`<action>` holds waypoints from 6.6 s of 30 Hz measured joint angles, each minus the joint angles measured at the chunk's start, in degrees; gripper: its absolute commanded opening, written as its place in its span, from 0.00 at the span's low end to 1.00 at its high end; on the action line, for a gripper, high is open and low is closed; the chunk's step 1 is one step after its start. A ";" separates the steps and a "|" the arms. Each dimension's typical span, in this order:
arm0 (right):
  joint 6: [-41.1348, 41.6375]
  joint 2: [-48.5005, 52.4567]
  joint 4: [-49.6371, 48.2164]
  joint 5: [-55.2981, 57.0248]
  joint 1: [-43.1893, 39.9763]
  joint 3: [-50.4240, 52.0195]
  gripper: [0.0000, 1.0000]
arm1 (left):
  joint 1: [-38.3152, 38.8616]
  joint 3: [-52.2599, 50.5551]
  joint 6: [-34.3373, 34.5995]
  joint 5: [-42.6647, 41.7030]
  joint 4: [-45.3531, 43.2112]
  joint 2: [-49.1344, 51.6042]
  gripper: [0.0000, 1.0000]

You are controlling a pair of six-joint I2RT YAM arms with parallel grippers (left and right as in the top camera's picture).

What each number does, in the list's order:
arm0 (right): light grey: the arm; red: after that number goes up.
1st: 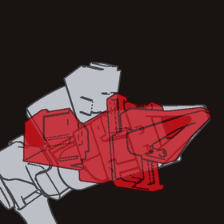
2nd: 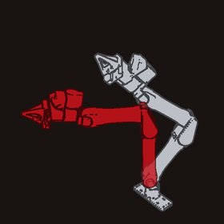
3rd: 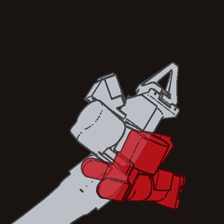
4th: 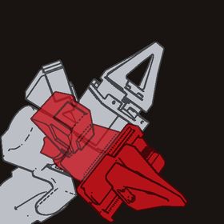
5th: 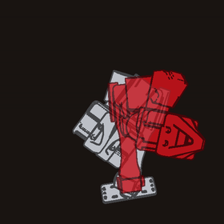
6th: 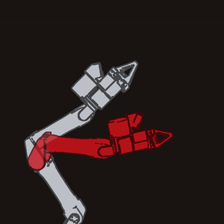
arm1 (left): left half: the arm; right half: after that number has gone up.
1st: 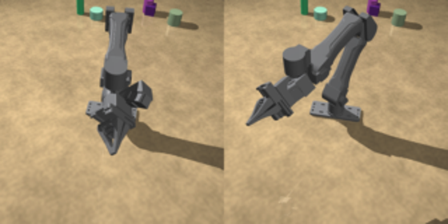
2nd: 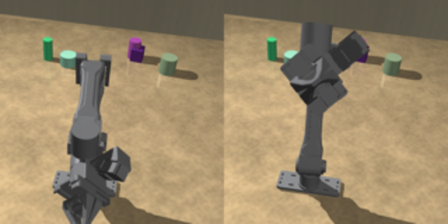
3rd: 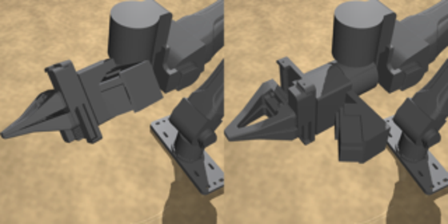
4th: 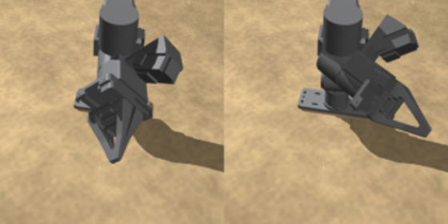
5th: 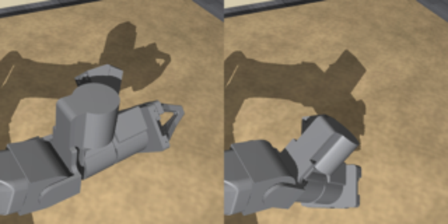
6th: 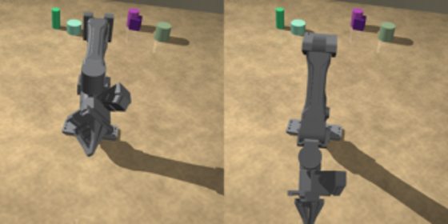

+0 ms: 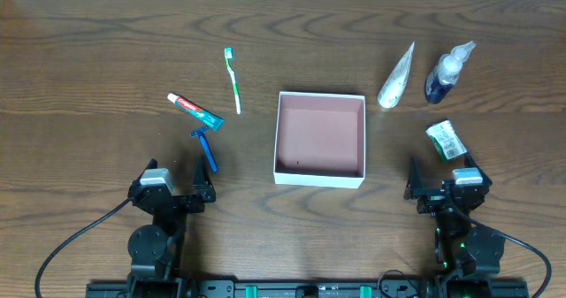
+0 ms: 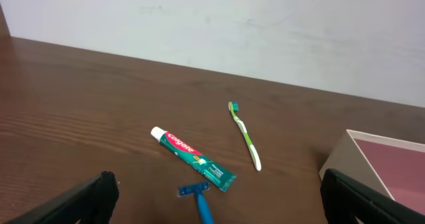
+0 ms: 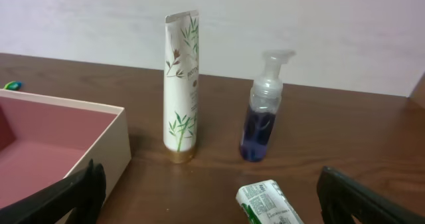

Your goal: Pack container

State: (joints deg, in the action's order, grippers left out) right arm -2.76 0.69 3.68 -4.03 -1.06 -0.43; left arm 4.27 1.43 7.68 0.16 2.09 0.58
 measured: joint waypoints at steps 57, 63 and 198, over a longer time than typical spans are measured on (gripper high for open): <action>-0.02 0.00 0.00 0.02 0.00 0.00 0.99 | 0.00 0.00 0.00 0.00 0.00 0.00 0.98; -0.02 0.00 0.00 0.02 0.00 0.00 0.99 | 0.00 0.00 0.00 0.00 0.00 0.00 0.98; 14.36 88.43 12.74 2.62 7.06 -65.20 0.01 | 0.00 0.02 0.00 -0.20 0.02 0.00 0.98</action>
State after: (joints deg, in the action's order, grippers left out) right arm 11.60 89.12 16.43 -1.41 6.00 -65.63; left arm 4.27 1.45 7.68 -0.03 2.11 0.58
